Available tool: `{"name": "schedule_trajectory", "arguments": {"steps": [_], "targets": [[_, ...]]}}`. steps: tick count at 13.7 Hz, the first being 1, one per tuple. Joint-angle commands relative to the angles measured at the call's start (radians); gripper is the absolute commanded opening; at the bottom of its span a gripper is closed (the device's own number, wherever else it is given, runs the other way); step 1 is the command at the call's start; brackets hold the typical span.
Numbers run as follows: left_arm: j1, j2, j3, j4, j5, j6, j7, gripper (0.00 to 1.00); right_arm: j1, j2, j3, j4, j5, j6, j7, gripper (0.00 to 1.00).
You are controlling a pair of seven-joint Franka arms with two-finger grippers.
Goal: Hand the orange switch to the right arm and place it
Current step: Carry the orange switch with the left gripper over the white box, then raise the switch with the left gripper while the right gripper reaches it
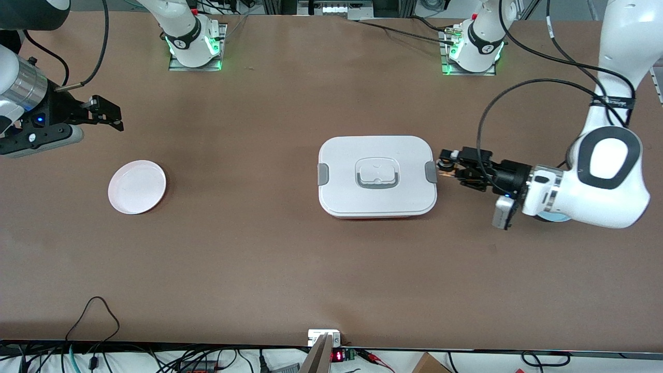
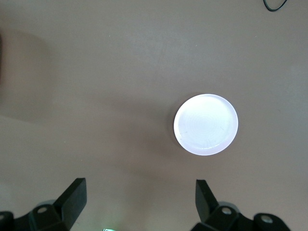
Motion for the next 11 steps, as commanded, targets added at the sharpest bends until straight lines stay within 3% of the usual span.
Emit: {"name": "schedule_trajectory", "arguments": {"steps": [1, 5, 8, 11], "targets": [[-0.004, -0.003, -0.037, -0.011, -0.040, 0.077, 0.237, 0.20, -0.011, 0.015, 0.007, 0.015, 0.007, 0.023, 0.000, 1.00], [-0.024, 0.004, -0.135, -0.024, -0.053, 0.273, 0.678, 0.18, -0.008, 0.025, 0.009, 0.024, 0.021, 0.063, 0.013, 1.00], [-0.015, -0.010, -0.179, -0.060, -0.142, 0.321, 0.881, 0.14, 0.004, 0.101, 0.015, 0.021, 0.024, 0.071, -0.001, 1.00], [-0.015, -0.017, -0.285, -0.087, -0.166, 0.535, 1.016, 0.11, 0.061, 0.137, 0.016, 0.021, 0.023, 0.039, -0.003, 1.00]]}}
